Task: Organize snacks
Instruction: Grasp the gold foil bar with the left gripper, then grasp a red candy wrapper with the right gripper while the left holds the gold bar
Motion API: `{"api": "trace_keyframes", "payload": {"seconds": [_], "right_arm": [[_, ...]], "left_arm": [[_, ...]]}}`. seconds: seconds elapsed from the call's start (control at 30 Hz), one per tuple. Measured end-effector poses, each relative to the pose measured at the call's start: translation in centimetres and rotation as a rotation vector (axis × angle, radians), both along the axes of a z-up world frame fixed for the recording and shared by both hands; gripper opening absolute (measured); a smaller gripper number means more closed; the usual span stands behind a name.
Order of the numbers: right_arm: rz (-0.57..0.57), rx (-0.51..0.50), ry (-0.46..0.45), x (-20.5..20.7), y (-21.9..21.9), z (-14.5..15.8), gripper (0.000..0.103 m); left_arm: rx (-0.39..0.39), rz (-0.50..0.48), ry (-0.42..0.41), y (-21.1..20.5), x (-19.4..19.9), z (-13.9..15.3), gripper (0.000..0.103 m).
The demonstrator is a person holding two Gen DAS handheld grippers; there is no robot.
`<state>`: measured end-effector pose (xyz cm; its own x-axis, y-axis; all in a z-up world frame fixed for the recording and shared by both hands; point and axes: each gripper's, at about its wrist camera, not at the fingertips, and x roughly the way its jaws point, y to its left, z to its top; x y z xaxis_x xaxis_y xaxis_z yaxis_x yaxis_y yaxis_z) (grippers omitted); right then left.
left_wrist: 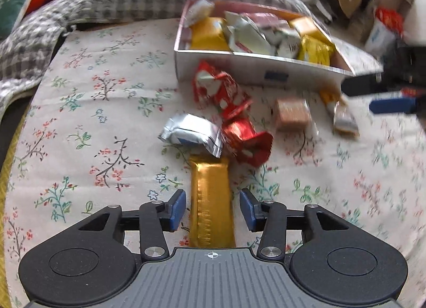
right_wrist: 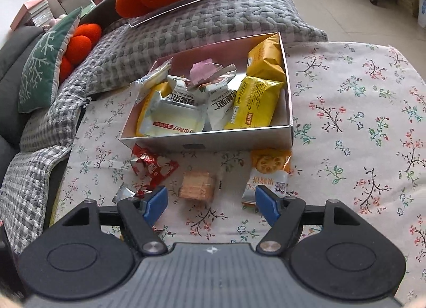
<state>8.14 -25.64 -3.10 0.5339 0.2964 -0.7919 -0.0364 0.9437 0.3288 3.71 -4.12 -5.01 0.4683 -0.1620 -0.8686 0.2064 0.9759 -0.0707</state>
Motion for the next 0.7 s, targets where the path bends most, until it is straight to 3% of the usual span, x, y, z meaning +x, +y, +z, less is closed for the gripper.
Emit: {"api": "trace_keyframes", "payload": {"seconds": [0.1,0.27,0.37,0.53,0.7], "right_arm": [[0.001,-0.003,-0.001,-0.1,0.0,-0.1,0.069],[-0.002,-0.013,0.003,0.0,-0.1,-0.3,0.069],[0.002,-0.016,0.008,0.0,0.0,-0.5,0.07],[0.033,-0.029,0.019,0.0,1.0,-1.4,0.07],[0.111,0.046,0.043,-0.1,2.5,-2.4,0.07]], "left_arm": [[0.066,-0.029,-0.019,-0.6,-0.3,-0.2,0.044],[0.092,-0.039,-0.037,-1.1,-0.4,-0.3,0.04],[0.086,-0.028,-0.042,-1.0,-0.2,-0.3,0.029],[0.027,0.021,-0.034,-0.1,0.2,0.0,0.029],[-0.015,0.05,-0.067,0.6,0.2,1.0,0.029]]}}
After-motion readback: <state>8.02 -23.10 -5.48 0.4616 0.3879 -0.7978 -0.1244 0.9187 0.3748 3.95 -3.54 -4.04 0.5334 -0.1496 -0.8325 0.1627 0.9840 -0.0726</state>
